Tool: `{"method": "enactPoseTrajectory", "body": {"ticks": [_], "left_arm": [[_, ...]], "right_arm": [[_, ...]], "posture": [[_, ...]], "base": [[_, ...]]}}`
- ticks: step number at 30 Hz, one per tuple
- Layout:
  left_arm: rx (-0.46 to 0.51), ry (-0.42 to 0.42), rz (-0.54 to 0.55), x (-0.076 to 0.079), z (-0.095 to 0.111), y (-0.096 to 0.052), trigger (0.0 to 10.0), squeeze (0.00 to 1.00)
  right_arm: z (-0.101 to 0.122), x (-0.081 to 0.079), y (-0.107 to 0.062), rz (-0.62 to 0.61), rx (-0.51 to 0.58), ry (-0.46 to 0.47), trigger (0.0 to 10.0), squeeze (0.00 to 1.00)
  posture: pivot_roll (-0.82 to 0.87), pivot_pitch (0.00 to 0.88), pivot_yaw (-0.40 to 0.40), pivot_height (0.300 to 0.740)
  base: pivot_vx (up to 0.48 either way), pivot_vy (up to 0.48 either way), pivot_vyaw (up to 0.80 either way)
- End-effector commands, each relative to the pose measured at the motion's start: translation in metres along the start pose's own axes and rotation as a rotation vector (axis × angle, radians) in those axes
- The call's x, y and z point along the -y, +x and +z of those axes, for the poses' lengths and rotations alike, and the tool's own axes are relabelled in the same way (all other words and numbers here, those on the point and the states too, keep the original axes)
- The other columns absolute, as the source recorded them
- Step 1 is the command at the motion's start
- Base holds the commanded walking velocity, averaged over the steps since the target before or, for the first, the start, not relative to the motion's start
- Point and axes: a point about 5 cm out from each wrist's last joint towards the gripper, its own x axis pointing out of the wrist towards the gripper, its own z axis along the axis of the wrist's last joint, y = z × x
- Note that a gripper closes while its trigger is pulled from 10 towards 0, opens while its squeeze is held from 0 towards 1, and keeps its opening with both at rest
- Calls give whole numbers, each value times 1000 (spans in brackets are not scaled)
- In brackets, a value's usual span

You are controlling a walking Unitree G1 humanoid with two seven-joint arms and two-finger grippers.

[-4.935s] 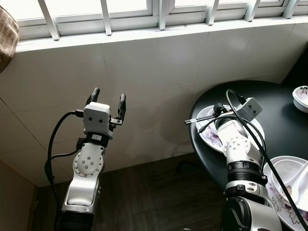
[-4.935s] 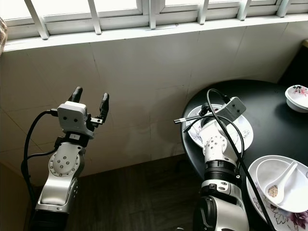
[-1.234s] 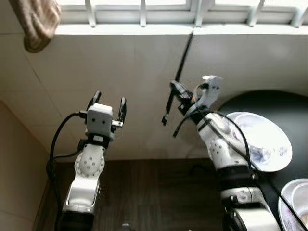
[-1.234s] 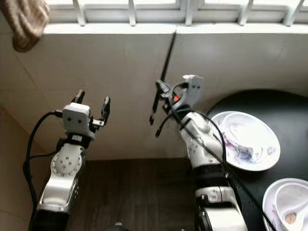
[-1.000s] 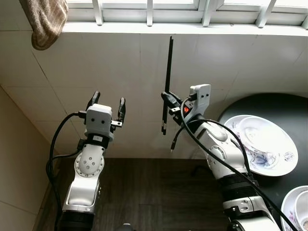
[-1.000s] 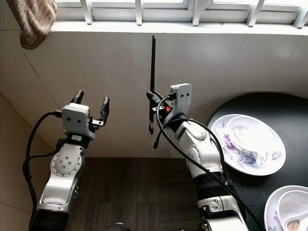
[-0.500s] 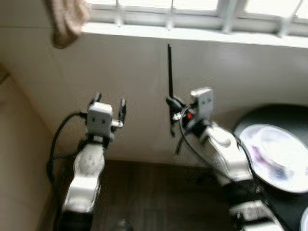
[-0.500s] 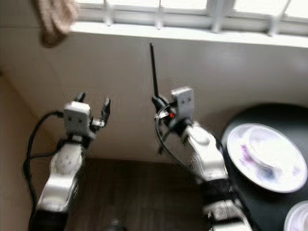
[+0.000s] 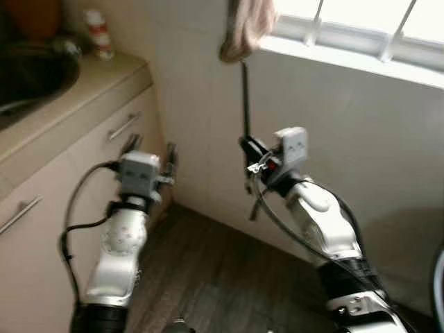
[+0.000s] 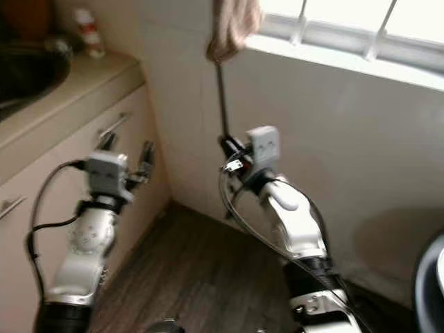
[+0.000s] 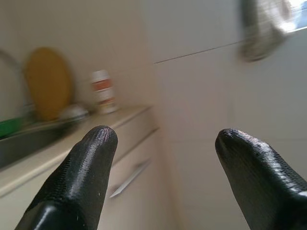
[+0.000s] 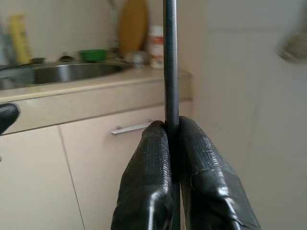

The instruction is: Kitchen organization

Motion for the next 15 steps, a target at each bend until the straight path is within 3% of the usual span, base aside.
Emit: {"method": "enactPoseTrajectory", "body": {"ticks": [1, 4, 7, 12, 13, 15], "left_arm": [[-1, 7, -23, 8, 1, 0, 10000, 0], [-3, 13, -23, 8, 0, 0, 10000, 0], [-5, 25, -24, 8, 0, 0, 10000, 0], [-8, 35, -20, 6, -1, -1, 10000, 0], [-9, 42, -12, 4, -1, -1, 10000, 0], [-9, 45, -8, 3, -1, -1, 10000, 0]], "right_arm": [[2, 9, -4, -22, -5, -103, 0, 0], [0, 5, -4, -2, -29, -150, 0, 0], [-11, 3, -8, -9, -141, -248, 0, 0], [-13, 3, -15, -43, -191, -236, 0, 0], [-14, 1, -25, -51, -205, -231, 0, 0], [-14, 1, -29, -51, -207, -234, 0, 0]], "posture": [[1, 0, -27, 740], [2, 0, -27, 740], [2, 0, -26, 740], [0, 0, -33, 740], [0, 0, -39, 740], [0, 0, -39, 740]], "base": [[0, 0, 800], [0, 0, 800], [0, 0, 800], [0, 0, 800], [0, 0, 800], [0, 0, 800]]}}
